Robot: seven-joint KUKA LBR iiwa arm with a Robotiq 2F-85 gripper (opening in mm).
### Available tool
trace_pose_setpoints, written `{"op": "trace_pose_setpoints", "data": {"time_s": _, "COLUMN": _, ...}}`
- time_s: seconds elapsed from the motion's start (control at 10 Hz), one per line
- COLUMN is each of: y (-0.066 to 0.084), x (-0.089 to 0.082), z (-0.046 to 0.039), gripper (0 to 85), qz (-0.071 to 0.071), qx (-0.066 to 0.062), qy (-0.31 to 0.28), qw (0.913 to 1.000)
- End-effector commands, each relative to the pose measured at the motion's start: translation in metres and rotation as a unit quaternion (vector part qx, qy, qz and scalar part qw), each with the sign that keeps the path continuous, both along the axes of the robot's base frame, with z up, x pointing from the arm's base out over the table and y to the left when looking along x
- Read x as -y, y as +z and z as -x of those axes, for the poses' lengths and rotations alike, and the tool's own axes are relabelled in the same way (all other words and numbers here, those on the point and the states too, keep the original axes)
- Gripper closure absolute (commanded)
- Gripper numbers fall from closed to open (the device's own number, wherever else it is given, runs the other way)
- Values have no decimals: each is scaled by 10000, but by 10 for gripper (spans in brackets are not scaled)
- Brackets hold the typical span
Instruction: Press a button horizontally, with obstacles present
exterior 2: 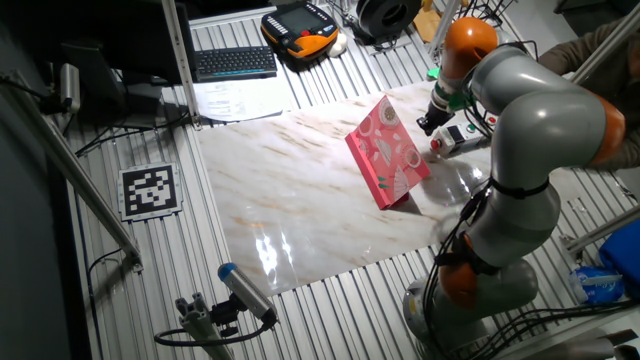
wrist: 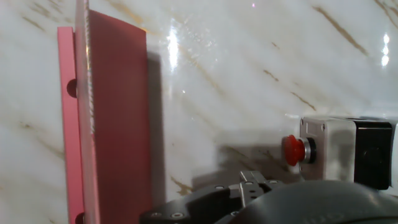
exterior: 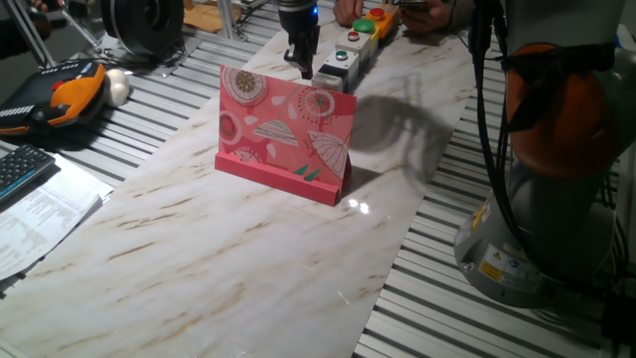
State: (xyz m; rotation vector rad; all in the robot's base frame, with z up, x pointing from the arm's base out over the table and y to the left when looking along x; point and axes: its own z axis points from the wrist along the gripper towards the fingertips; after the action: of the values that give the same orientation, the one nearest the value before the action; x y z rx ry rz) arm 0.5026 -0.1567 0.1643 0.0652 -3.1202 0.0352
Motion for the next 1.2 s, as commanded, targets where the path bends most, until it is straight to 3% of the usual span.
{"op": "trace_pose_setpoints", "data": {"time_s": 0.0, "y": 0, "x": 0, "z": -1, "gripper": 850, "qz": -38, "qx": 34, "qy": -30, "qw": 10000}}
{"op": "trace_pose_setpoints", "data": {"time_s": 0.2, "y": 0, "x": 0, "z": -1, "gripper": 850, "qz": -128, "qx": -12, "qy": -108, "qw": 9999}}
{"op": "trace_pose_setpoints", "data": {"time_s": 0.4, "y": 0, "x": 0, "z": -1, "gripper": 850, "qz": -55, "qx": -63, "qy": -216, "qw": 9997}}
{"op": "trace_pose_setpoints", "data": {"time_s": 0.8, "y": 767, "x": -108, "z": 66, "gripper": 850, "qz": 53, "qx": -320, "qy": -552, "qw": 9979}}
{"op": "trace_pose_setpoints", "data": {"time_s": 1.1, "y": 939, "x": -52, "z": 160, "gripper": 850, "qz": 14, "qx": -351, "qy": -635, "qw": 9974}}
